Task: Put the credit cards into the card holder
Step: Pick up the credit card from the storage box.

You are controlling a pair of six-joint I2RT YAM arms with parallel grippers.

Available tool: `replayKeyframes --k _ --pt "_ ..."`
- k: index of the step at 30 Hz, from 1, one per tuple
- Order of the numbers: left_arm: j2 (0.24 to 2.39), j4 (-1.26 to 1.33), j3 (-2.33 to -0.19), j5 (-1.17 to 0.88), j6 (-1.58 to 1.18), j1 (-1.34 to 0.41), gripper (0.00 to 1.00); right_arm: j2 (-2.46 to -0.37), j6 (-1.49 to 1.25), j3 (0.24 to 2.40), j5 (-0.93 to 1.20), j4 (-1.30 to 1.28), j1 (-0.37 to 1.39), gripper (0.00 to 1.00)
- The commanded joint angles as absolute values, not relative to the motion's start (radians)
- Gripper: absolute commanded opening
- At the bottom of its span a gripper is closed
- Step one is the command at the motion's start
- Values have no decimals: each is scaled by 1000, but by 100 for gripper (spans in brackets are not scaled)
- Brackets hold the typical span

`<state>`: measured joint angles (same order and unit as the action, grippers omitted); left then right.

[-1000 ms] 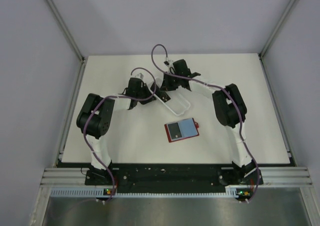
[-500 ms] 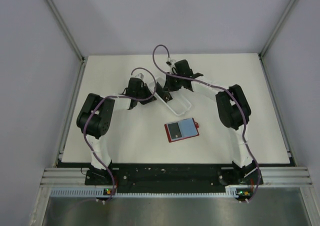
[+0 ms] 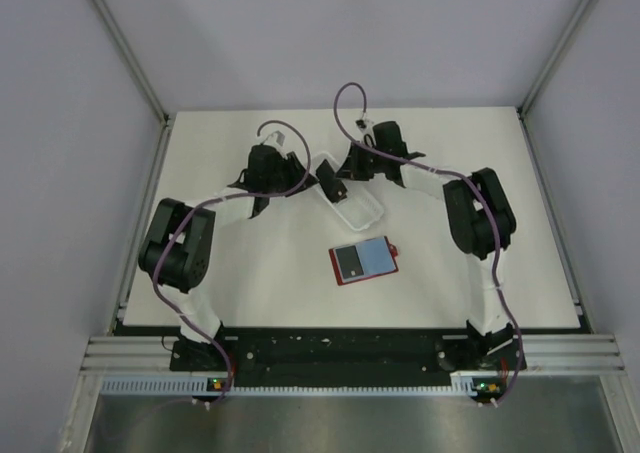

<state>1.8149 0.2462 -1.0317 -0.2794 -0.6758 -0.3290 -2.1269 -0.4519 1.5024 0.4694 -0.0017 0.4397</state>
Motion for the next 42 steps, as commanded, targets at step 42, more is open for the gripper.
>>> replayKeyframes --k 42 --pt "1851 698 -1055 -397 -825 -299 52 -2138 -962 1374 931 615 308 0"
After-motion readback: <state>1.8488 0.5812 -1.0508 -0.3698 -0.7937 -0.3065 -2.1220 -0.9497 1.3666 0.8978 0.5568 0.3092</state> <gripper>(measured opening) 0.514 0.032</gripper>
